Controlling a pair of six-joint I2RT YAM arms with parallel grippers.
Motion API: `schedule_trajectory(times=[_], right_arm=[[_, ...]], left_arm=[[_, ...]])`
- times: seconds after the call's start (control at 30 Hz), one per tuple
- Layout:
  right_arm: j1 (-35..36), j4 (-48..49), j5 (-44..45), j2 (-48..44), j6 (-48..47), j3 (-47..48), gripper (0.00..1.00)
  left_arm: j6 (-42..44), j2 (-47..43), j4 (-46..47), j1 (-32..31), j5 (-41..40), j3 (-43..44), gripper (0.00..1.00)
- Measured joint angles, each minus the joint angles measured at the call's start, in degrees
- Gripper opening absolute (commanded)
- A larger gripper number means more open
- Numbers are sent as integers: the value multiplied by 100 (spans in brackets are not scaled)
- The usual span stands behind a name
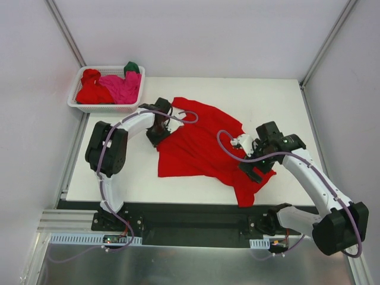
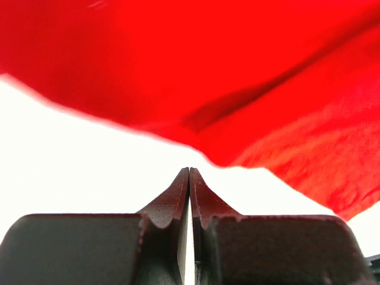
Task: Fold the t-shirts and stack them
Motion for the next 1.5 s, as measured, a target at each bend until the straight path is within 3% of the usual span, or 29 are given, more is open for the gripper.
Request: schedule_trajectory(times=[0.13, 0.33, 0.4, 0.43, 0.47, 0.53, 0.6, 0.7, 0.73, 0.77, 0.8, 0.83, 0.87, 1.2, 1.5], right_arm=[[0, 293, 68, -46, 76, 15, 96], [15, 518, 70, 334, 109, -57, 96], [31, 564, 72, 520, 136, -68, 96], [42, 573, 72, 568, 144, -68, 96], [55, 577, 70, 599, 162, -68, 96], [81, 566, 68, 597, 197, -68, 96], [103, 525, 66, 570, 216, -66, 96], [111, 407, 57, 417, 225, -66, 96], [114, 363, 55, 323, 229, -68, 96], [116, 321, 59, 199, 236, -68, 96], [118, 286, 61, 94, 240, -68, 96], [120, 236, 68, -37, 240, -68, 96], [120, 181, 74, -179, 240, -68, 96], [120, -120, 87, -584, 247, -68, 96], [120, -59, 197, -584, 284, -153, 96]], left_arm=[[-31, -426, -68, 13, -37, -11, 22], [-122, -1200, -413, -496, 382, -42, 25], [-184, -1263, -492, -800, 535, -44, 30], [-199, -1239, -511, -916, 586, -46, 37], [-221, -1176, -533, -1047, 662, -46, 39], [-273, -946, -557, -1241, 820, -48, 67], [-319, -640, -518, -1307, 876, -74, 85], [-326, -232, -413, -1266, 745, -120, 86], [-326, -111, -385, -1220, 728, -129, 83], [-323, -28, -365, -1211, 699, -129, 72], [-319, 66, -339, -1174, 640, -133, 54], [-321, 94, -317, -1158, 586, -111, 4], [-321, 98, -286, -1141, 557, -111, 0], [-208, 247, -256, -951, 341, 9, 0], [101, 302, -142, -26, 138, 127, 0]])
